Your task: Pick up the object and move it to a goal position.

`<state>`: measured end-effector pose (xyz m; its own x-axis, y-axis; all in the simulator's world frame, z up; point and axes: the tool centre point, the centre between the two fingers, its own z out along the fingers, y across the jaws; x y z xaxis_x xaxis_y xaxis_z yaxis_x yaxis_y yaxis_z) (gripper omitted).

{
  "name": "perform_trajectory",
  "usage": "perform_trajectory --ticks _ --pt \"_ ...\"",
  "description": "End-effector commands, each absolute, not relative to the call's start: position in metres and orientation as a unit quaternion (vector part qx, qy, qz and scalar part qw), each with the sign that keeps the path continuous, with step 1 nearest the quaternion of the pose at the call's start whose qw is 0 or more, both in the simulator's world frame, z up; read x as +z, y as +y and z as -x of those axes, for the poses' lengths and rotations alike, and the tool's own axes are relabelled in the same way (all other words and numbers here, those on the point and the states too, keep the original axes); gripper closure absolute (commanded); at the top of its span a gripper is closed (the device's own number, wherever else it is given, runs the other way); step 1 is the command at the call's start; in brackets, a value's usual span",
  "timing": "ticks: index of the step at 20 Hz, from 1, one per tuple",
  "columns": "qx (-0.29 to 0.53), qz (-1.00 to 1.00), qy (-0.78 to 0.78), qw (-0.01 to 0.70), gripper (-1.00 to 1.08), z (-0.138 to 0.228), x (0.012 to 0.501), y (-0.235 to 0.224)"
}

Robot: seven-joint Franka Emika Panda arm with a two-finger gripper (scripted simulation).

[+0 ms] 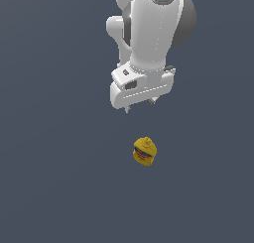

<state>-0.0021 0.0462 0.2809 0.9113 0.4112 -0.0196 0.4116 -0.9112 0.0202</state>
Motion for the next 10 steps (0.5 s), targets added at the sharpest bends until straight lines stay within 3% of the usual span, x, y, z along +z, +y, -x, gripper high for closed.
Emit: perform_trajectory --ticks 1,10 --pt "-0.007 -0.969 0.245 0.011 -0.92 -0.010 0.275 0.050" --pt "-0.004 -0.932 0.363 0.006 -0.92 -0.048 0.249 0.063"
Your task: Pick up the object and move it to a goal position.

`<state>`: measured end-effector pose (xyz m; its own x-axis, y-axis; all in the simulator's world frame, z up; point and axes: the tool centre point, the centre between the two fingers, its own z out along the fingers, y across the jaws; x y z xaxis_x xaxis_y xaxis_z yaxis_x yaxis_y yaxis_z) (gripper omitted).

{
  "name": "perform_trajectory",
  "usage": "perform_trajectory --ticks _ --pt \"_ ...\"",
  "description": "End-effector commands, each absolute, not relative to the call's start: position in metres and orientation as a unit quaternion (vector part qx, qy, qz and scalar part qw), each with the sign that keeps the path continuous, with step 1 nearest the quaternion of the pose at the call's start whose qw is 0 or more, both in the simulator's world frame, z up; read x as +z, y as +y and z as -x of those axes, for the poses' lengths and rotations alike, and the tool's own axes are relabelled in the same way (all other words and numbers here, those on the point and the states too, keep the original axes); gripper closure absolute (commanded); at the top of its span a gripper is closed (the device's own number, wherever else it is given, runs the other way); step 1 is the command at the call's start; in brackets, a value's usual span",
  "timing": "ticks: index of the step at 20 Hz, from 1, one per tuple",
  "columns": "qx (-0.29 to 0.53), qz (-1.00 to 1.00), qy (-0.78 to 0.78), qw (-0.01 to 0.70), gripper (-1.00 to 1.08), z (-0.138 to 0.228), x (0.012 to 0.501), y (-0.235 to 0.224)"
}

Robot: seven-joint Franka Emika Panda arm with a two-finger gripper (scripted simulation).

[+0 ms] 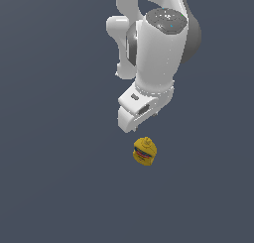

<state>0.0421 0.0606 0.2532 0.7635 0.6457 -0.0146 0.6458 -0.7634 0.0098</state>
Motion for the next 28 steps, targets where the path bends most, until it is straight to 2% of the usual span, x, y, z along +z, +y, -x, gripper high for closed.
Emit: perform_trajectory --ticks 1,13,22,28 --pt "-0.004 -0.927 0.375 0.006 -0.92 -0.052 0.246 0.064" --pt "0.000 -0.889 0.458 0.001 -0.92 -0.078 0.223 0.073" --pt "0.000 -0.886 0.464 0.000 -0.92 -0.080 0.217 0.073" --pt "0.000 -0.885 0.465 0.000 -0.92 -0.079 0.193 0.074"
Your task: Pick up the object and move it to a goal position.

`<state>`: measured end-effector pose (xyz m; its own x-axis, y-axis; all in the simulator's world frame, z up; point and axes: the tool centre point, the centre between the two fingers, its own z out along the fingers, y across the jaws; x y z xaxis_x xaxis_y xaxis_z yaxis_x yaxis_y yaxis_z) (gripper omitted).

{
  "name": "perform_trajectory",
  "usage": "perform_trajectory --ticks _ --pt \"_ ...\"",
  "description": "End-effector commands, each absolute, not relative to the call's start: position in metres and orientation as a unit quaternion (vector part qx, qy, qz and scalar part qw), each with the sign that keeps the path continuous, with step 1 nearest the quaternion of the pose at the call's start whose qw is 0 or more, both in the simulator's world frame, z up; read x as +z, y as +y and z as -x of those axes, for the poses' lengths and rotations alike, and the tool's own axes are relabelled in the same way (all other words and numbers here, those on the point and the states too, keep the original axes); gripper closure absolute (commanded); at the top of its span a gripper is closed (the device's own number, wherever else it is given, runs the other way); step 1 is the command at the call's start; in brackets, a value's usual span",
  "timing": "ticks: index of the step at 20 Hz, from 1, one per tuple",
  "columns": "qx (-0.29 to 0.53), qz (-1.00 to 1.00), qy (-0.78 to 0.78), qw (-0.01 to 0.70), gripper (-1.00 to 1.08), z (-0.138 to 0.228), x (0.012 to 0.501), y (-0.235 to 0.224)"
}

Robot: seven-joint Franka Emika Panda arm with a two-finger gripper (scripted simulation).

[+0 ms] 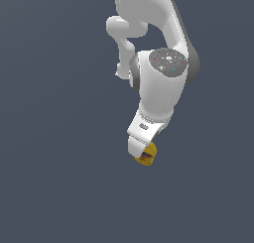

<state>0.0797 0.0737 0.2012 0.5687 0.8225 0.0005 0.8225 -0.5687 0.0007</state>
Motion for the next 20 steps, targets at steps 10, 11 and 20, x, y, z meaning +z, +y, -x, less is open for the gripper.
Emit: perform_trajectory --ticks 10,11,20 --pt "0.000 -0.885 0.466 0.000 -0.92 -0.080 0.170 0.074" --pt "0.000 -0.885 0.466 0.000 -0.92 -0.080 0.170 0.074" --pt "0.000 -0.885 0.466 0.000 1.08 -0.080 0.170 0.074"
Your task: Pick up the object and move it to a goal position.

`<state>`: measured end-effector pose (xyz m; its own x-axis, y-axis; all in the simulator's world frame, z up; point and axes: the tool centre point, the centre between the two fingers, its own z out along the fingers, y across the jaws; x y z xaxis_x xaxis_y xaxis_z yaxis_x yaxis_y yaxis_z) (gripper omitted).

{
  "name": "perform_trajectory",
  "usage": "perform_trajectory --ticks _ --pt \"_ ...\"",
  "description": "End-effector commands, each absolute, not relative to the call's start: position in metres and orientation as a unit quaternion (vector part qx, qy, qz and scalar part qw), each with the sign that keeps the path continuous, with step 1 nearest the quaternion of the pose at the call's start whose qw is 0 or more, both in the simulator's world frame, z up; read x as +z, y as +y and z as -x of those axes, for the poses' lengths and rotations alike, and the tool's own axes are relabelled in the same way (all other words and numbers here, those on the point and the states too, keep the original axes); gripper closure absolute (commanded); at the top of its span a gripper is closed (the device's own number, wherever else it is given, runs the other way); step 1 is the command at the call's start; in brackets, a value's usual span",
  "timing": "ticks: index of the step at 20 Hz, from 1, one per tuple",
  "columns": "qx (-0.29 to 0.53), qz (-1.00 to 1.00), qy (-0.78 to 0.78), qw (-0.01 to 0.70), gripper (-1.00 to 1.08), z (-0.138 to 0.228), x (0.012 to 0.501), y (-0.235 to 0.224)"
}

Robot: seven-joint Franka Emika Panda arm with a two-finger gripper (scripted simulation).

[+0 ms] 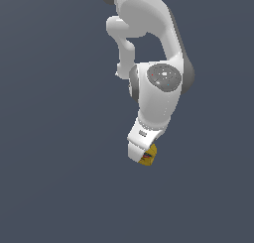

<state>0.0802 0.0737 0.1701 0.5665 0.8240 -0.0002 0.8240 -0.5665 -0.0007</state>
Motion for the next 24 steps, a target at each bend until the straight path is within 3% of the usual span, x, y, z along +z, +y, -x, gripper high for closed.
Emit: perform_trajectory --ticks 1,12,24 --pt "0.000 0.885 -0.466 0.000 1.08 -0.080 0.170 0.074" --pt "-0.007 0.868 -0.496 -0.001 1.08 -0.084 0.202 0.077" --pt "-0.034 0.797 -0.603 -0.004 1.08 -0.094 0.317 0.090"
